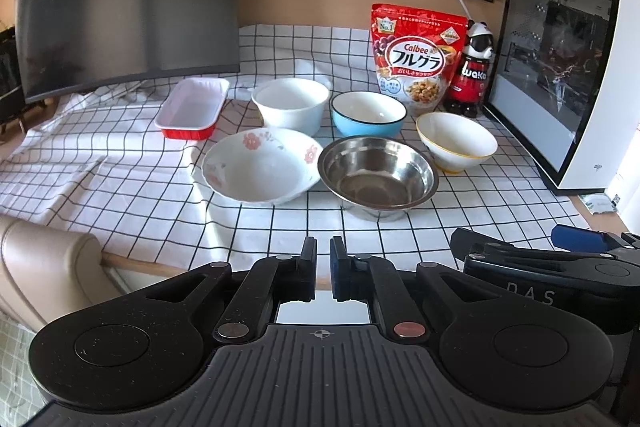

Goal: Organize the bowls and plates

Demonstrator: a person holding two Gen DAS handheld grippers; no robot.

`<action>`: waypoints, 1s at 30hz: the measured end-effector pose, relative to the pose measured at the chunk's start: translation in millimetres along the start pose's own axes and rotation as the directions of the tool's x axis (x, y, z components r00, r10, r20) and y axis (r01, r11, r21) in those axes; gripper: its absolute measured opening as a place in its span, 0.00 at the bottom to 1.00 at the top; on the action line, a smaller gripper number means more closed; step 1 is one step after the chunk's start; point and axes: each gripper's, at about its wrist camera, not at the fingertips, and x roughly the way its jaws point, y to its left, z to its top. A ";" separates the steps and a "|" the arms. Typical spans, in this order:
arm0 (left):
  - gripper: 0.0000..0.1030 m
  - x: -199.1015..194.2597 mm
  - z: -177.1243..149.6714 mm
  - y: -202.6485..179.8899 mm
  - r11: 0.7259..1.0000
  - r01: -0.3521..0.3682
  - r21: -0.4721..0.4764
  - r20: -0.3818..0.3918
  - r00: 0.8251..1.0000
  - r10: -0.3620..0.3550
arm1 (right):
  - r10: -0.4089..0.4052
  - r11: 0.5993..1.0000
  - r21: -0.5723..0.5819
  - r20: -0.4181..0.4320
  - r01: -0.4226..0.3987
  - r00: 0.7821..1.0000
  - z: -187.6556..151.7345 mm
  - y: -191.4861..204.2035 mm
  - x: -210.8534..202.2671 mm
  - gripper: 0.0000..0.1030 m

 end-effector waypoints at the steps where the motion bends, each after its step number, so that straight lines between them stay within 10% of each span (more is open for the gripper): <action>1: 0.08 0.1 0.9 1.0 1.000 0.004 -0.001 0.000 1.000 -0.004 | 0.000 1.000 0.000 0.000 0.000 1.000 0.0 0.1 -0.1 1.00; 30: 0.10 4.1 2.9 0.4 0.998 0.054 0.029 0.007 0.999 -0.054 | 0.012 1.000 -0.027 -0.019 -0.013 1.000 3.2 5.3 8.8 1.00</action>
